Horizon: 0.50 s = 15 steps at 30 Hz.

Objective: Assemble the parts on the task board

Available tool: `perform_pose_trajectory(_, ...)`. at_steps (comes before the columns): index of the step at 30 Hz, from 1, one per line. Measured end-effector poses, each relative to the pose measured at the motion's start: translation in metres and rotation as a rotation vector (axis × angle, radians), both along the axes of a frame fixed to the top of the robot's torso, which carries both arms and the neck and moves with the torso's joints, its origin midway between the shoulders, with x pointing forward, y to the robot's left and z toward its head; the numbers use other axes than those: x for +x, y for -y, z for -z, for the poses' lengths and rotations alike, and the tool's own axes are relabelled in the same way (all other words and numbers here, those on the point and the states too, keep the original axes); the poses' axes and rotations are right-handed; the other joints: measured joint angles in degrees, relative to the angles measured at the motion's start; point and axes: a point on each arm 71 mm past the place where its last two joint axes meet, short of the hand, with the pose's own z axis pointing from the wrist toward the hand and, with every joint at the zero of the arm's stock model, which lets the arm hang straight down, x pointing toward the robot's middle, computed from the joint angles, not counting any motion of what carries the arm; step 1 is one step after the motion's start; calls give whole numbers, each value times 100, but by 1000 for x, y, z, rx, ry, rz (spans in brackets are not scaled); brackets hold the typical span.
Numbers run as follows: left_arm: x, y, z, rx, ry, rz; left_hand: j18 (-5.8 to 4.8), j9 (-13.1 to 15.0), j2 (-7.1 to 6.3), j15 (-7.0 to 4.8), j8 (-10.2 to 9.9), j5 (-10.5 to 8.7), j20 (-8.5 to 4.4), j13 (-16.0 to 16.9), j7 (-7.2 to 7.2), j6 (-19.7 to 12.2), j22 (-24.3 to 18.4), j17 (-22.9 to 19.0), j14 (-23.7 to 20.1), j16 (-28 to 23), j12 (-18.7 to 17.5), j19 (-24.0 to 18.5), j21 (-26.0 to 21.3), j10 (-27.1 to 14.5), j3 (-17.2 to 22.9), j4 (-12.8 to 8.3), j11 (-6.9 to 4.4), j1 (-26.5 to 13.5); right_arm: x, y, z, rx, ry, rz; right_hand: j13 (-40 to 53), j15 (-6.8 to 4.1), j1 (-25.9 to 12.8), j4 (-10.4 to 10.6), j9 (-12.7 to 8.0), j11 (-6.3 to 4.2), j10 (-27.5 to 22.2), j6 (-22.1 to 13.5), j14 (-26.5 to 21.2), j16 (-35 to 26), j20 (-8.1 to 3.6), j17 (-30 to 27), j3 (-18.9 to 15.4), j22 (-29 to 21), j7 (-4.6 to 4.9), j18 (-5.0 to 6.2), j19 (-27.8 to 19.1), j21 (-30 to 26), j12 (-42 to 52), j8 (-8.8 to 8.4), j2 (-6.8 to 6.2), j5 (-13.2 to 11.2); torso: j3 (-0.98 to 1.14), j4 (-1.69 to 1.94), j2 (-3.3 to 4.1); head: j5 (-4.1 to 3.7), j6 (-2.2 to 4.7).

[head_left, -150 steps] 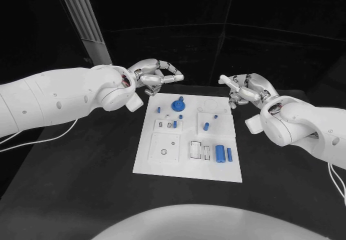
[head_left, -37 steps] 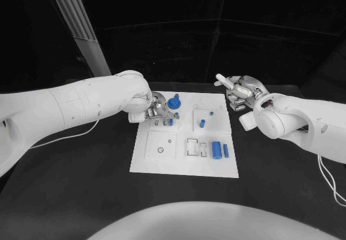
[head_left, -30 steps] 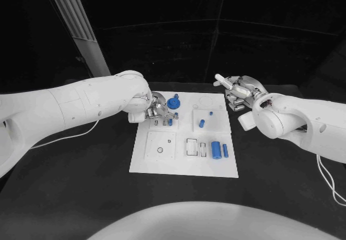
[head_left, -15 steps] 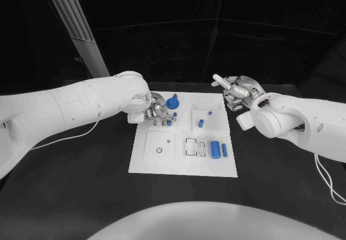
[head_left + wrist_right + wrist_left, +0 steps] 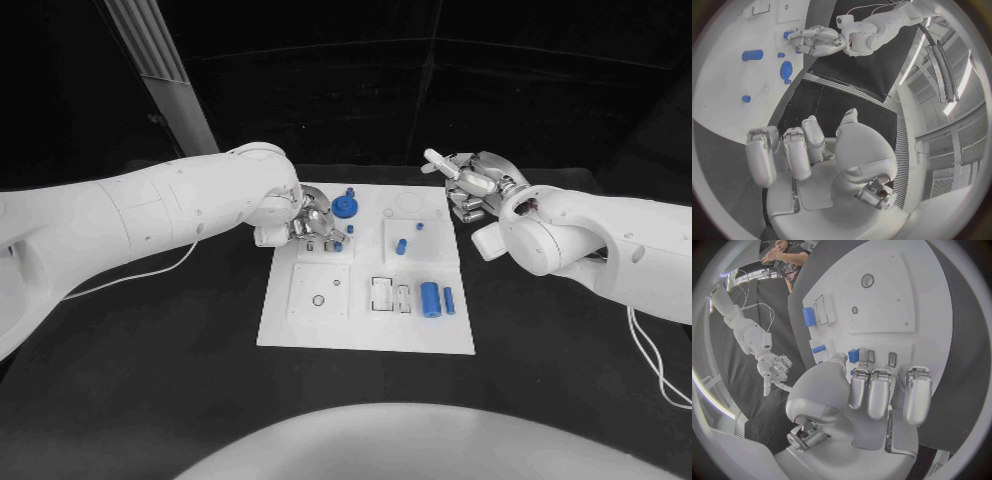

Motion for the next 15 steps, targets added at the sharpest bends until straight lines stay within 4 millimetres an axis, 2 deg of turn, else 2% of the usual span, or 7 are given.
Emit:
perform_pose_trajectory(6,0,0,1,-1,-2,1,0,9,0,0,-10,36,0,0,0,0,0,0,0,0,0,0,0,0,16,16,0,0,0,0,0,-1,-2,1,-7,0,0,0,-6,21,-22,0,0,0,0,0,0,0,0,0,0,0,0,0,0,0,0,2,-1,-14,0)
perform_pose_trajectory(9,0,0,1,-2,-3,4,0,32,41,0,-10,83,0,8,1,43,0,0,0,0,0,0,0,1,119,7,-1,41,0,1,0,-2,-4,3,-7,0,0,0,-6,21,-22,0,0,0,0,0,0,0,0,0,0,0,0,0,0,0,0,2,0,-15,0)
perform_pose_trajectory(10,0,1,1,-2,-4,4,0,47,40,0,-22,147,0,8,1,43,0,0,0,0,0,0,0,11,161,0,-11,76,0,1,0,-2,-4,3,-6,0,0,0,-6,21,-21,0,0,0,0,0,0,0,0,0,0,0,0,0,0,0,0,2,0,-16,0)
perform_pose_trajectory(13,0,1,1,-3,-6,7,0,99,-86,-20,-59,670,-27,7,-29,73,0,0,20,0,0,-16,0,4,350,-32,-46,283,0,1,1,-3,-5,4,-14,0,0,0,-6,21,-21,0,0,0,0,0,0,0,0,0,0,0,0,0,0,0,0,2,0,-24,-1)
perform_pose_trajectory(15,0,1,1,-4,-6,8,0,128,-159,-41,-60,876,-40,3,-40,83,0,0,0,0,0,-3,0,12,461,-47,-54,380,0,2,1,-4,-6,5,-22,0,18,0,-7,21,-21,0,0,0,0,0,0,0,0,0,0,0,0,0,18,0,0,2,1,-30,-1)
